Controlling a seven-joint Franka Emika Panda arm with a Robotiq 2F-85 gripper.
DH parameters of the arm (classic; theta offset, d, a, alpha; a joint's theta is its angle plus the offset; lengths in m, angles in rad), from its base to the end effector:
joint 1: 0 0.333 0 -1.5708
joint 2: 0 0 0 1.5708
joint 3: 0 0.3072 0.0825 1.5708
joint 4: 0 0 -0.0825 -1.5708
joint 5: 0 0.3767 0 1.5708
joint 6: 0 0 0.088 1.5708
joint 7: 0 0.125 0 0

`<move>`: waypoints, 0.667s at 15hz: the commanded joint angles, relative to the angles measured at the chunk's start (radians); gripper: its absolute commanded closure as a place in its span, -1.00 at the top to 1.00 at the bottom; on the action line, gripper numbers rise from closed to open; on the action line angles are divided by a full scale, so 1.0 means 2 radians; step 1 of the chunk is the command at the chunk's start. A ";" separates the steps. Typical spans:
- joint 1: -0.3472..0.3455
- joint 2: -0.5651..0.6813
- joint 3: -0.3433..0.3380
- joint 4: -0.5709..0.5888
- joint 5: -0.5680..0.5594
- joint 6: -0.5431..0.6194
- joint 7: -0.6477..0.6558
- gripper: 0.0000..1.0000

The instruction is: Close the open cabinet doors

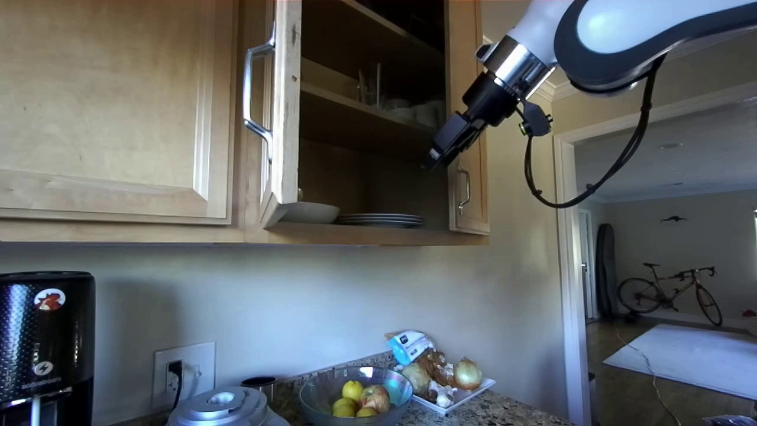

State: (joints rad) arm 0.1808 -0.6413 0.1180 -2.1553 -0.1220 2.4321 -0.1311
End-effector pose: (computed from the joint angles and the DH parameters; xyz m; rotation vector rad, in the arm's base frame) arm 0.3854 0.1358 0.7242 2.6303 0.6646 1.3501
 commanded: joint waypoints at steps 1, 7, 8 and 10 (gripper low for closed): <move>-0.008 -0.025 0.007 -0.027 0.024 -0.078 0.038 1.00; 0.006 -0.018 0.014 -0.051 0.062 -0.178 0.064 1.00; 0.011 -0.016 0.013 -0.050 0.073 -0.187 0.058 1.00; 0.015 -0.015 0.015 -0.047 0.088 -0.199 0.054 1.00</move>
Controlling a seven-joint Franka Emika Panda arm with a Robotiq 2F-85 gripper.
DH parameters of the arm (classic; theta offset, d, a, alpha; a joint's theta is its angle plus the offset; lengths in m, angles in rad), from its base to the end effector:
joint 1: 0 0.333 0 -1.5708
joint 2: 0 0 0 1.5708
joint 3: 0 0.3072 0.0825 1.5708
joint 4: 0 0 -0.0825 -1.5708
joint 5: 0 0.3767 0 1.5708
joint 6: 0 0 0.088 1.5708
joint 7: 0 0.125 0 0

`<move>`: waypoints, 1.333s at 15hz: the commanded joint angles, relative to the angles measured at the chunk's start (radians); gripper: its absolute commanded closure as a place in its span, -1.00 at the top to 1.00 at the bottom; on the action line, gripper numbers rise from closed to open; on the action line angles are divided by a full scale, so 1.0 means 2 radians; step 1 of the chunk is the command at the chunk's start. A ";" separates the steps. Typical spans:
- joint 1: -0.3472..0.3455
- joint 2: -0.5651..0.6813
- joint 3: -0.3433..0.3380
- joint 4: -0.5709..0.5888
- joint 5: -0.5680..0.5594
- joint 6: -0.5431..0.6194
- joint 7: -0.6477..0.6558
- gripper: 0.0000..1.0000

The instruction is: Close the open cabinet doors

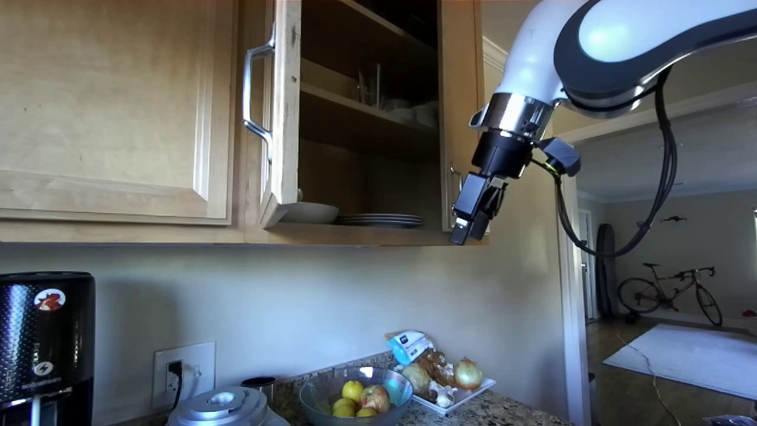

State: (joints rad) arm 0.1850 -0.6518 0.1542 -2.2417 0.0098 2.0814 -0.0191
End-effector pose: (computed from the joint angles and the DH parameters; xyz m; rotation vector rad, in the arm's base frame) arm 0.3685 0.1471 0.6303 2.9905 0.5249 0.7627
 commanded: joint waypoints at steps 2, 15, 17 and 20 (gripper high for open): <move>0.011 -0.012 -0.001 -0.001 0.025 -0.025 -0.005 1.00; 0.041 -0.014 0.008 0.006 0.076 -0.012 -0.008 1.00; 0.054 -0.046 0.003 -0.001 0.092 -0.029 -0.017 1.00; 0.072 -0.073 0.004 0.003 0.117 -0.031 -0.024 1.00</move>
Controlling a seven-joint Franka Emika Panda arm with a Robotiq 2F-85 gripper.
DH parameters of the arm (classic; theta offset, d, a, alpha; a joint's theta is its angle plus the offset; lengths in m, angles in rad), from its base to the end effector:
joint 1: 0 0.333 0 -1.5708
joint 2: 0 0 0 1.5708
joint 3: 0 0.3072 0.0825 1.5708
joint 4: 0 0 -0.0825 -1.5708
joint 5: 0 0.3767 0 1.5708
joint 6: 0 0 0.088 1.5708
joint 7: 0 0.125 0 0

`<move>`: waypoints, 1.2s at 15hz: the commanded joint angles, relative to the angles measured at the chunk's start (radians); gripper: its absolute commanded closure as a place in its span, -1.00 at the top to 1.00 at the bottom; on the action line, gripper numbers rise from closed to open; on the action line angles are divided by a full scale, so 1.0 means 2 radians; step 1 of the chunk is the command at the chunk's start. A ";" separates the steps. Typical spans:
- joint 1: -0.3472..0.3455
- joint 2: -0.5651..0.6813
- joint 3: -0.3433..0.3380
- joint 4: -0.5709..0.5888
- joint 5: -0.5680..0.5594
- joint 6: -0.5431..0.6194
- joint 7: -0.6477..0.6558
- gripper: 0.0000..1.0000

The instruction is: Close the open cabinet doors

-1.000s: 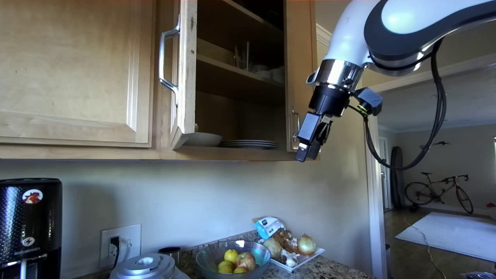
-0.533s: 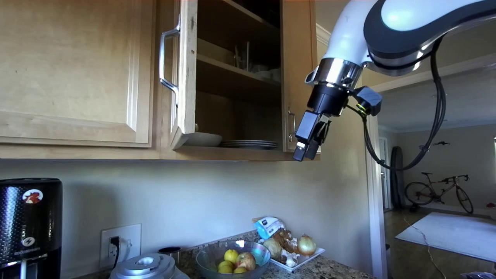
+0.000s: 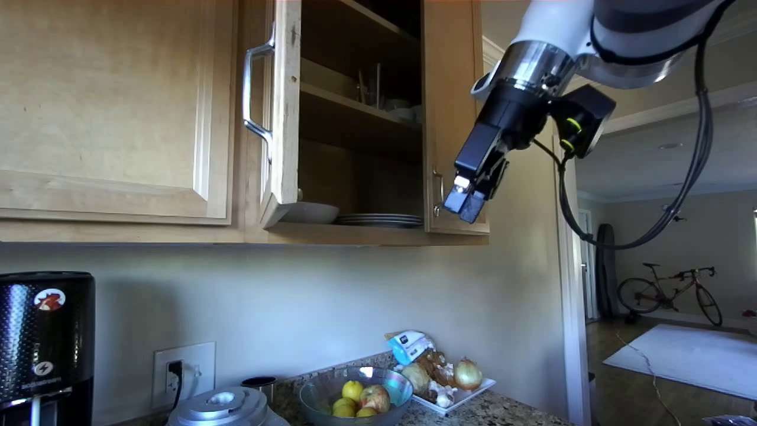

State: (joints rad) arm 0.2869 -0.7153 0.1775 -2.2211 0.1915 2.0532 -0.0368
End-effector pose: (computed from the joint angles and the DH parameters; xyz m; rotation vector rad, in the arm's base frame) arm 0.3203 0.2000 0.6595 -2.7960 -0.6376 -0.7560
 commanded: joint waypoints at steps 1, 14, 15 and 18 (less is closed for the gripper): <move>0.027 -0.050 -0.008 -0.006 0.033 -0.018 -0.017 1.00; 0.087 0.027 0.011 0.051 0.124 0.053 -0.089 1.00; 0.089 0.045 0.013 0.059 0.125 0.060 -0.097 1.00; 0.097 0.089 0.017 0.087 0.132 0.070 -0.115 1.00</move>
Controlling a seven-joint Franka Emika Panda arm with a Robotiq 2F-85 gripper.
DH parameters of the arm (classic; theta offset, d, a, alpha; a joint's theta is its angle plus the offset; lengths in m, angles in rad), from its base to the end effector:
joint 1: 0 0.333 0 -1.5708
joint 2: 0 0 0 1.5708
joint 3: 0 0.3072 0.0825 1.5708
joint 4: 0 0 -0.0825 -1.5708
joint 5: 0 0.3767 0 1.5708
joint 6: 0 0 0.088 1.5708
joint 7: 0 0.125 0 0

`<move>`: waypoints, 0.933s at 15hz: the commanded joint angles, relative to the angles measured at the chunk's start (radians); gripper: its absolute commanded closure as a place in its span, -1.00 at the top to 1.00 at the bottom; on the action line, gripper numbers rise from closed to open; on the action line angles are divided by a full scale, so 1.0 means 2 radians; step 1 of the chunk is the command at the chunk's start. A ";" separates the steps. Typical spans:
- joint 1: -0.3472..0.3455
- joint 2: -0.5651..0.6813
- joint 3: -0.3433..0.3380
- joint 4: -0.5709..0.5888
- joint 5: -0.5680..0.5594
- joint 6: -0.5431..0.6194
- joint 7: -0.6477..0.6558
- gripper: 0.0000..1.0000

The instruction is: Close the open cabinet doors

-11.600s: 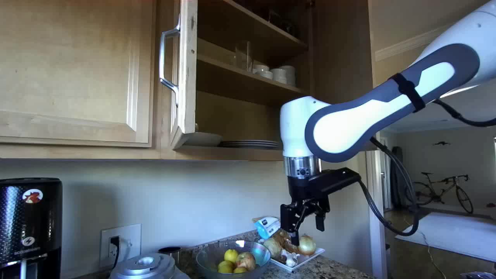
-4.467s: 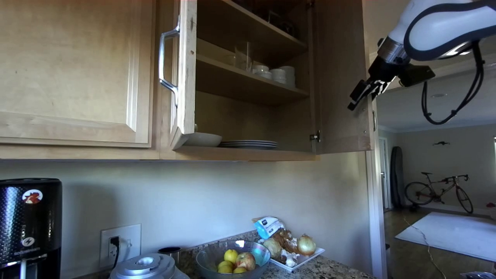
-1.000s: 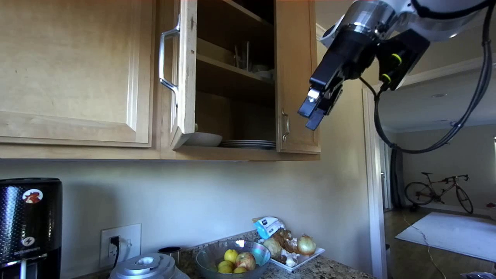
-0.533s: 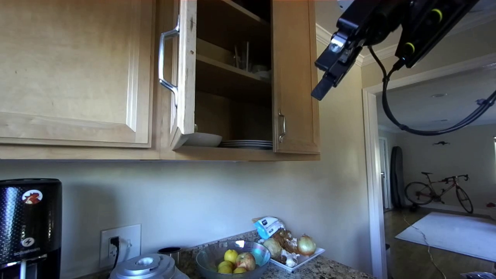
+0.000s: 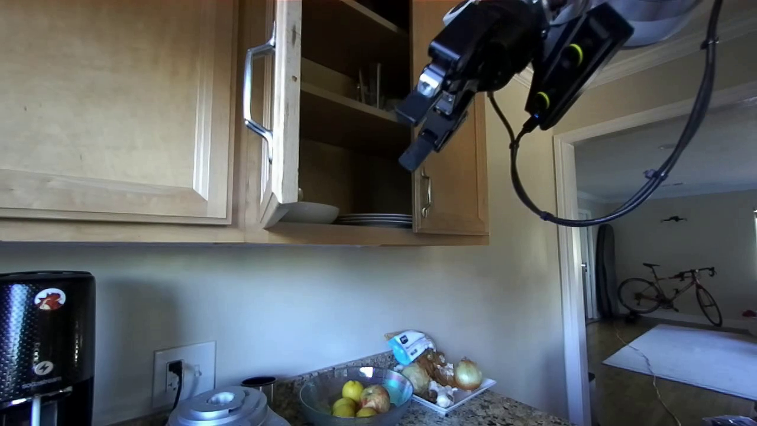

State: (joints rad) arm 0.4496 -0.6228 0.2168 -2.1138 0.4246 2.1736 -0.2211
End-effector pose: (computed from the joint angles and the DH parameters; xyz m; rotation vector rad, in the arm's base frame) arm 0.2904 0.2941 0.6959 -2.4107 -0.9801 -0.8049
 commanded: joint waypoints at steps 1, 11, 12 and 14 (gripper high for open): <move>0.018 0.055 -0.003 0.042 0.020 0.012 -0.029 1.00; -0.005 0.066 0.073 0.019 -0.011 0.186 0.052 1.00; -0.008 0.066 0.081 0.014 -0.027 0.208 0.067 1.00; -0.017 0.067 0.095 0.006 -0.061 0.237 0.101 1.00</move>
State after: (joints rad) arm 0.4530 -0.4517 0.3658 -2.0444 0.3818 2.5600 -0.1143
